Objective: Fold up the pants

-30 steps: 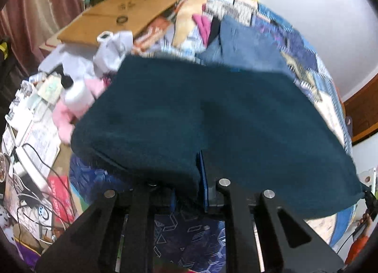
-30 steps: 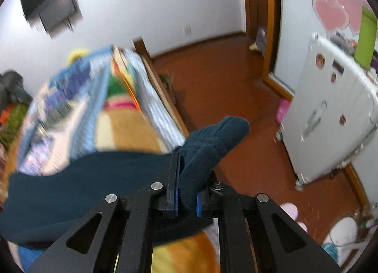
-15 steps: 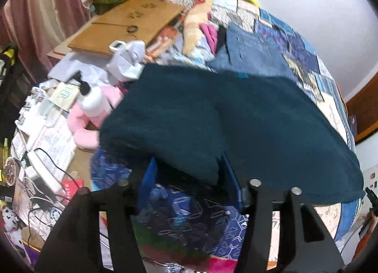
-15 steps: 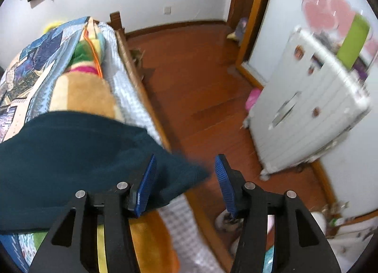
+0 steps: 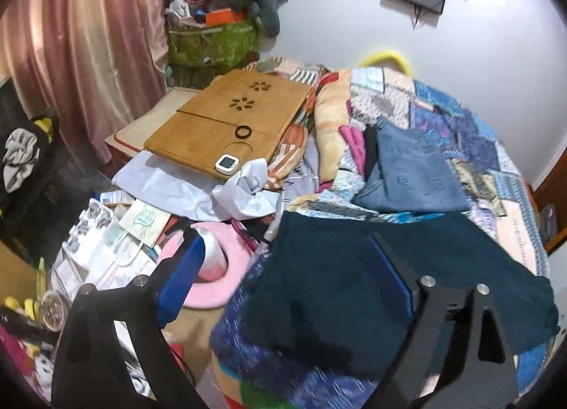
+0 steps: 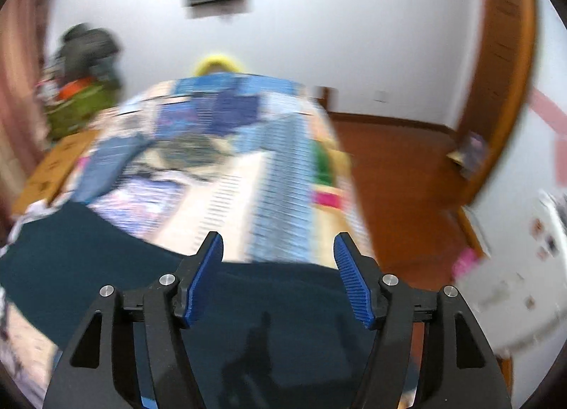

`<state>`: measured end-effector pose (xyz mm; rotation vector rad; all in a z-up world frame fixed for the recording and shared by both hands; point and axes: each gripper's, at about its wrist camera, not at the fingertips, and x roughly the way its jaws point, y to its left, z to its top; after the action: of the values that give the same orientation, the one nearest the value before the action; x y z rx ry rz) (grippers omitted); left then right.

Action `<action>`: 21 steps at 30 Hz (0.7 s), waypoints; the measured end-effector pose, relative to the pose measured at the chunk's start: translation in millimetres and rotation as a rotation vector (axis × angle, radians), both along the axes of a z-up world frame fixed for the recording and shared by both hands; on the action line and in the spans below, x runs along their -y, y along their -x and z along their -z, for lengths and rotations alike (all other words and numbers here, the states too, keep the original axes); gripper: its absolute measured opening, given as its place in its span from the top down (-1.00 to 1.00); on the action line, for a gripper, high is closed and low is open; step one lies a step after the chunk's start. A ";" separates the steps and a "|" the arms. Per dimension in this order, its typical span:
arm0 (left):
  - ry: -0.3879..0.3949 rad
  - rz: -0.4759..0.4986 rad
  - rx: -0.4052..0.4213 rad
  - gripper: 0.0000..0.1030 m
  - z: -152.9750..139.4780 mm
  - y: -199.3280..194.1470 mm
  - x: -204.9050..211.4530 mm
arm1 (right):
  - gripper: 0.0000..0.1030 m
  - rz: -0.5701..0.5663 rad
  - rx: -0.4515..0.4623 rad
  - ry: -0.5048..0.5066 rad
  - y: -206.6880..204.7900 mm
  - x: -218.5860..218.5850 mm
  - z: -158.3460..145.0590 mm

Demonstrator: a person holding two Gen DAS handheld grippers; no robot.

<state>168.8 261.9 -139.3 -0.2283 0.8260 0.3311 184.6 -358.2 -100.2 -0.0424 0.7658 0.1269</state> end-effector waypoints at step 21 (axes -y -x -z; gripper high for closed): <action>0.266 0.246 -0.342 0.32 149.0 -135.5 -21.9 | -0.22 -0.541 -0.316 -0.037 -134.3 -294.4 100.6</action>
<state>304.3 283.8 -288.3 -0.3192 1.2248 0.0257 318.9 -63.8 -200.7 -0.1979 1.0538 0.6743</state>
